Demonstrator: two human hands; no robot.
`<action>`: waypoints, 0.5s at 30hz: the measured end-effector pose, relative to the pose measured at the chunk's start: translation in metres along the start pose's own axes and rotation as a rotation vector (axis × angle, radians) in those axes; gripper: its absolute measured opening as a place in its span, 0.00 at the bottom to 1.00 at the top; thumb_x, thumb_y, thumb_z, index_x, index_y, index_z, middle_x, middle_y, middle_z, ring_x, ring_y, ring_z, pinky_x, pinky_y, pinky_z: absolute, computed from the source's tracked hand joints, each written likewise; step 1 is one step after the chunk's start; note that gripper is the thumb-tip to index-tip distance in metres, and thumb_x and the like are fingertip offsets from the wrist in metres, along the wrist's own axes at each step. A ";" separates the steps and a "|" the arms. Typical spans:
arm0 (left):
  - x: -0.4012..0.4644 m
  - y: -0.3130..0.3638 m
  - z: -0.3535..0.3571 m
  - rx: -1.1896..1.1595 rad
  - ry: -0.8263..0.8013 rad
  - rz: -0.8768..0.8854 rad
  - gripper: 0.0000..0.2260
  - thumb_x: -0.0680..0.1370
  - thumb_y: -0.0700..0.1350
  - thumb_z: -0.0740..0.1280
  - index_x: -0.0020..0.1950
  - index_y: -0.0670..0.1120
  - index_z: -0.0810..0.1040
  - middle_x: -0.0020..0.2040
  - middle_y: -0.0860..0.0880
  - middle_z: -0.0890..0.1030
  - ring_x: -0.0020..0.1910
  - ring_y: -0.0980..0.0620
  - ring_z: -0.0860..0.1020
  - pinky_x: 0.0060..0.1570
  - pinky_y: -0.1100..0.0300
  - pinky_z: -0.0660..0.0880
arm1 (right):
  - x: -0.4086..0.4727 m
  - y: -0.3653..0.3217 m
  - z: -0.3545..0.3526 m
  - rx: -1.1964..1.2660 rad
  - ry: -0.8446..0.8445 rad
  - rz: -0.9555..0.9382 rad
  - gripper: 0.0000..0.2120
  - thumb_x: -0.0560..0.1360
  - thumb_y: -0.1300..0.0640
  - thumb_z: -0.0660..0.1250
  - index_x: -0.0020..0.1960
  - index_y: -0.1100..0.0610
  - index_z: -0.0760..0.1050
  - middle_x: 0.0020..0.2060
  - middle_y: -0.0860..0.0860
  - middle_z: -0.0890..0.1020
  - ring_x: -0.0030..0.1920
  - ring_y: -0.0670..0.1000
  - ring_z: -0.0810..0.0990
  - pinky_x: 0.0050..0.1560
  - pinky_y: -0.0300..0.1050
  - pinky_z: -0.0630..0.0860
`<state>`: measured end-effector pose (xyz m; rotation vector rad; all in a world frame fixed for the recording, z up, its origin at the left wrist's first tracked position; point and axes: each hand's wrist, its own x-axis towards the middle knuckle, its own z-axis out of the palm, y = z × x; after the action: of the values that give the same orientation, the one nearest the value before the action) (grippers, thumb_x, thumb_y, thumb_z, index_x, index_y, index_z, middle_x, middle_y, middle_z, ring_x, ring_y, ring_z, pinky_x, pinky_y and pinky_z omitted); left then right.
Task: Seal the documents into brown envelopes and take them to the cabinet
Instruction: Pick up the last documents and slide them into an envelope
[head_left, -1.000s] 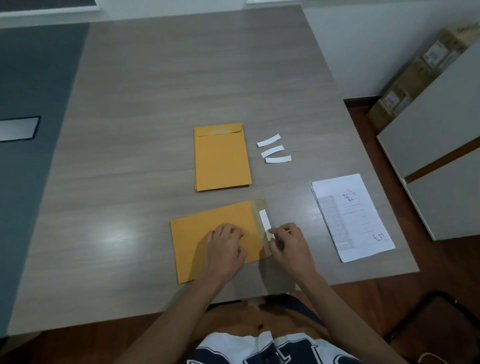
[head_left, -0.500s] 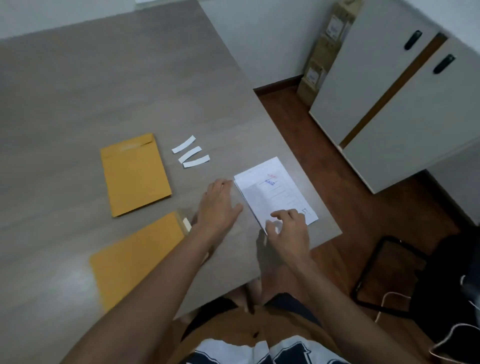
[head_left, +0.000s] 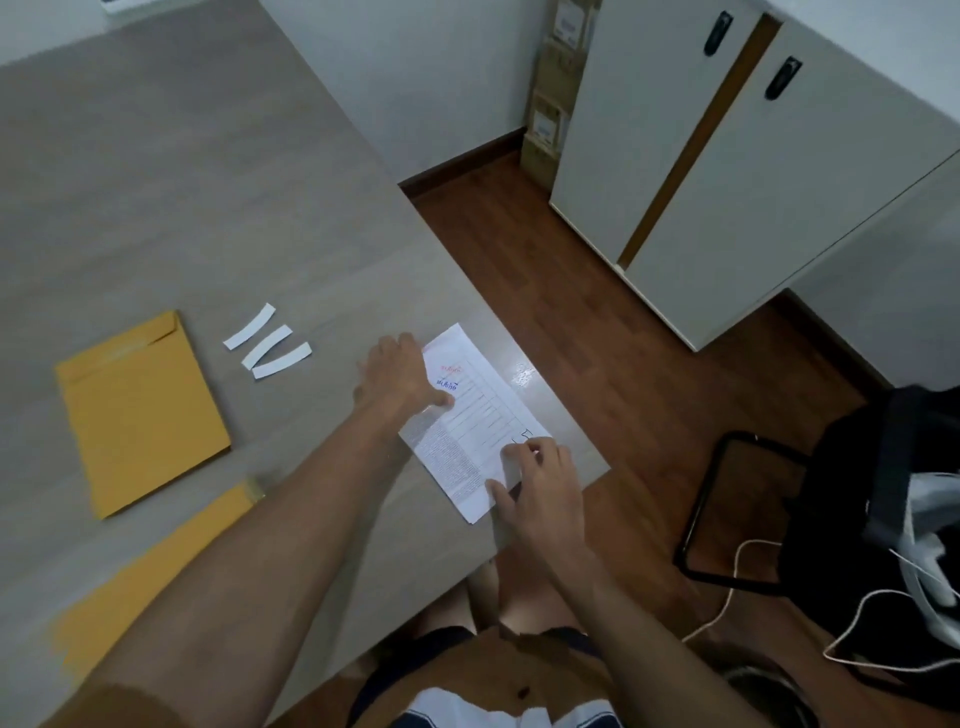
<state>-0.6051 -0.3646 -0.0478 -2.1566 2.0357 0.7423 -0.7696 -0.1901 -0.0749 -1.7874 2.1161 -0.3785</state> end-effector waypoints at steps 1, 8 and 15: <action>0.003 0.000 -0.003 0.003 -0.020 -0.008 0.38 0.59 0.60 0.80 0.61 0.46 0.71 0.57 0.45 0.76 0.57 0.43 0.75 0.55 0.48 0.74 | 0.000 0.001 0.001 0.006 -0.004 -0.006 0.17 0.71 0.43 0.69 0.56 0.49 0.74 0.54 0.49 0.73 0.54 0.51 0.71 0.53 0.46 0.74; 0.001 -0.007 -0.022 -0.219 -0.239 0.057 0.17 0.67 0.43 0.78 0.54 0.45 0.82 0.52 0.47 0.83 0.48 0.47 0.80 0.49 0.56 0.76 | 0.000 0.001 -0.004 0.177 -0.025 0.059 0.22 0.69 0.47 0.73 0.60 0.50 0.73 0.57 0.46 0.70 0.59 0.48 0.68 0.54 0.46 0.76; -0.058 -0.047 -0.039 -0.972 -0.144 0.017 0.16 0.69 0.37 0.76 0.56 0.43 0.82 0.51 0.50 0.85 0.47 0.56 0.83 0.45 0.65 0.78 | 0.041 -0.016 -0.033 1.156 -0.032 0.557 0.39 0.61 0.57 0.83 0.67 0.49 0.68 0.59 0.44 0.78 0.59 0.47 0.78 0.55 0.48 0.80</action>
<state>-0.5485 -0.3213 -0.0035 -2.3260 1.7904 2.1562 -0.7756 -0.2333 -0.0418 -0.5269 1.6434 -1.0882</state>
